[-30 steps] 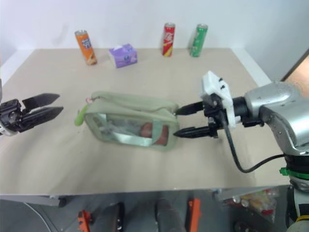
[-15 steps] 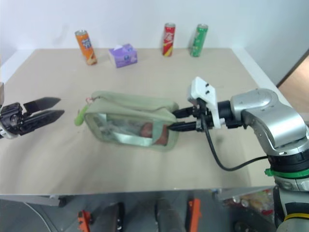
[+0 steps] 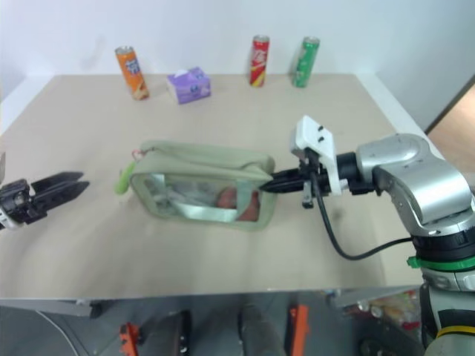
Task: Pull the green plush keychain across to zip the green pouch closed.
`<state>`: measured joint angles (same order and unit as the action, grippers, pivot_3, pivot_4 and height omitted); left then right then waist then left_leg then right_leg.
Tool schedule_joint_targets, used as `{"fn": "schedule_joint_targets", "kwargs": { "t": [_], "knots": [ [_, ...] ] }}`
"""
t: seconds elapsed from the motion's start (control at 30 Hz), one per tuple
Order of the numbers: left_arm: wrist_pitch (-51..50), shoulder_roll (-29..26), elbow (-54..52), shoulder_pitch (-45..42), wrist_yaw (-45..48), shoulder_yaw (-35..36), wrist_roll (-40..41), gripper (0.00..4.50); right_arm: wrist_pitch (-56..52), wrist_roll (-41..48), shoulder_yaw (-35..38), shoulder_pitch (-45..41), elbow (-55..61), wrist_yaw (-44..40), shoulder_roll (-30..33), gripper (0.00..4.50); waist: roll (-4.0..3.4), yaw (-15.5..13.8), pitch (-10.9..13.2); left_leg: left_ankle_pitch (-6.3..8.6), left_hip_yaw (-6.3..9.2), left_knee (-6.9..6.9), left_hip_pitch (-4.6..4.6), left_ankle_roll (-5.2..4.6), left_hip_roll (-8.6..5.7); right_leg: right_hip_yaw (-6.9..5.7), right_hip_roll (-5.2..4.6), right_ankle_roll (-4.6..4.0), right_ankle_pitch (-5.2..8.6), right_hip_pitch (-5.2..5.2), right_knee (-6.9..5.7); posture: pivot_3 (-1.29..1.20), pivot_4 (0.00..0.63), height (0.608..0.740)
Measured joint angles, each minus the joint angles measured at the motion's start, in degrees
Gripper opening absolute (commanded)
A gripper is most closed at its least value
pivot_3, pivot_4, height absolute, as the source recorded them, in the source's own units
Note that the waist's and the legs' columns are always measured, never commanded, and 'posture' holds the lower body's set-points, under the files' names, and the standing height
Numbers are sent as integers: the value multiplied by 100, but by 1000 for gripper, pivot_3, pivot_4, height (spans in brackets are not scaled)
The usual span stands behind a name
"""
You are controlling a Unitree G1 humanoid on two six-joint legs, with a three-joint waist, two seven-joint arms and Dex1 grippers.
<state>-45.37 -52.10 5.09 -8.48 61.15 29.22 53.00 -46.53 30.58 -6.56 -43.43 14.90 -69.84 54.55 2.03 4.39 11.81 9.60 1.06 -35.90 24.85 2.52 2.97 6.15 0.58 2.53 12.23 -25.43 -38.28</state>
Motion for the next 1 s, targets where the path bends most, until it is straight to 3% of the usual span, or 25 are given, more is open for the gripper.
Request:
{"fn": "schedule_joint_targets", "kwargs": {
  "t": [0.33,1.0],
  "knots": [
    [51,107,-460,51,78,-472,-284,4500,3,-12,0,-4,-4,1,-24,28,1,-3,-1,0,-1,-1,-2,0,0,1,0,-4,-2,1,0,0,150,740],
    [-6,567,-390,-1011,-63,-909,-288,4500,-56,19,8,-1,15,45,-36,28,1,-1,-1,0,2,-4,-1,0,0,0,3,2,-6,3,0,0,150,740]
  ]
}}
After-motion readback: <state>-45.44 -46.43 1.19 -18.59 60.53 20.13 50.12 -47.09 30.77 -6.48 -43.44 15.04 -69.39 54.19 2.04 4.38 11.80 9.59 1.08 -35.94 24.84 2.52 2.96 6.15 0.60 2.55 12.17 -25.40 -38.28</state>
